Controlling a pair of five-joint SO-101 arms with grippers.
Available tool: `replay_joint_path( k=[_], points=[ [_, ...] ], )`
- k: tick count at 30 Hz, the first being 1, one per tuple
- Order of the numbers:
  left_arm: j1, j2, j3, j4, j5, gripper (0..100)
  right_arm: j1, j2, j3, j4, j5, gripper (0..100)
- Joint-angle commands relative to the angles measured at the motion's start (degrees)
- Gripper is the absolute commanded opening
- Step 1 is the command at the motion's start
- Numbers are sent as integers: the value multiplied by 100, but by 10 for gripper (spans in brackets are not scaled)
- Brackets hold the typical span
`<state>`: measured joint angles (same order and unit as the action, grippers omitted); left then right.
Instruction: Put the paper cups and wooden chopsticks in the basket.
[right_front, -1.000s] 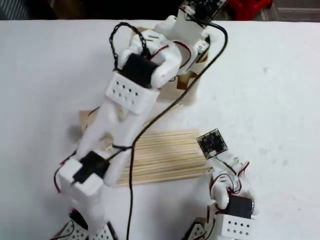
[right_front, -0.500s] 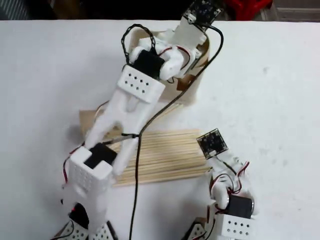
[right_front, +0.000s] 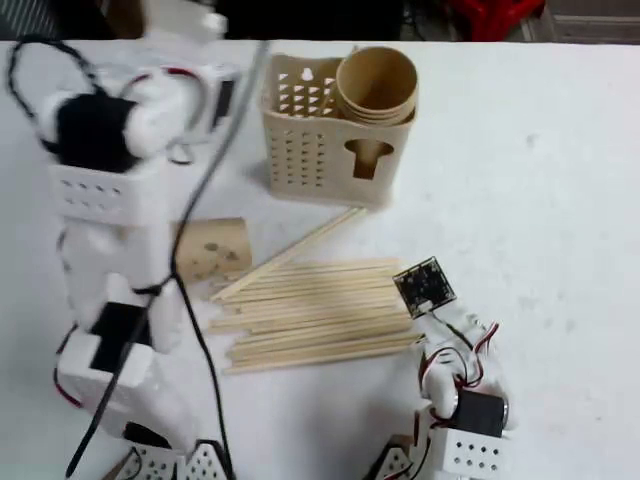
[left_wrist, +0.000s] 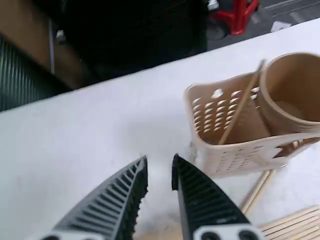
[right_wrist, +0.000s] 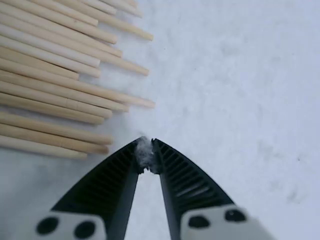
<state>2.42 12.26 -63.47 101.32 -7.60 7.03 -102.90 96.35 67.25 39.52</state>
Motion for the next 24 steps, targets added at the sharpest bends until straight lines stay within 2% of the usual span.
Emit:
replay_joint_path(
  k=[1,6,11,15,24],
  points=[
    [-1007,-321,993,132,88,157,-57,-31,44,31,62,17],
    [-1490,-462,3332,26,35,235,-57,-31,44,31,62,17],
    [-1604,-479,4967,-782,-264,238,-57,-31,44,31,62,17],
    [-1727,-470,5802,-1407,-264,238,-57,-31,44,31,62,17],
    [-1736,-444,6945,-1960,-273,238,-57,-31,44,31,62,17]
  ],
)
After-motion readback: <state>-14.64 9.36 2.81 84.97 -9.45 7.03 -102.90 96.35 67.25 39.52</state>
